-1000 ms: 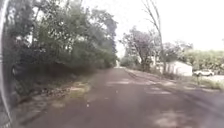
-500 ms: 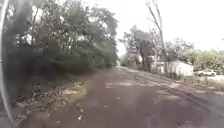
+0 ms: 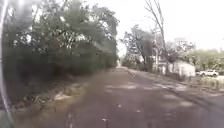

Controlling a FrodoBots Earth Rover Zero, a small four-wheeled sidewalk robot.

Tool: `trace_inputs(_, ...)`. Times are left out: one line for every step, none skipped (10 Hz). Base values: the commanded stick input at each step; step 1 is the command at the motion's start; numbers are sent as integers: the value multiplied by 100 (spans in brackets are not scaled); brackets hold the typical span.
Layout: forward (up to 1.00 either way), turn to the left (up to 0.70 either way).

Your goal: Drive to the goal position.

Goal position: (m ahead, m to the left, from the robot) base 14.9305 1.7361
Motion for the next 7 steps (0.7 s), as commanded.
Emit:
trace_inputs(70,0)
trace_inputs(70,0)
trace_inputs(70,0)
trace_inputs(70,0)
trace_inputs(70,0)
trace_inputs(70,0)
trace_inputs(70,0)
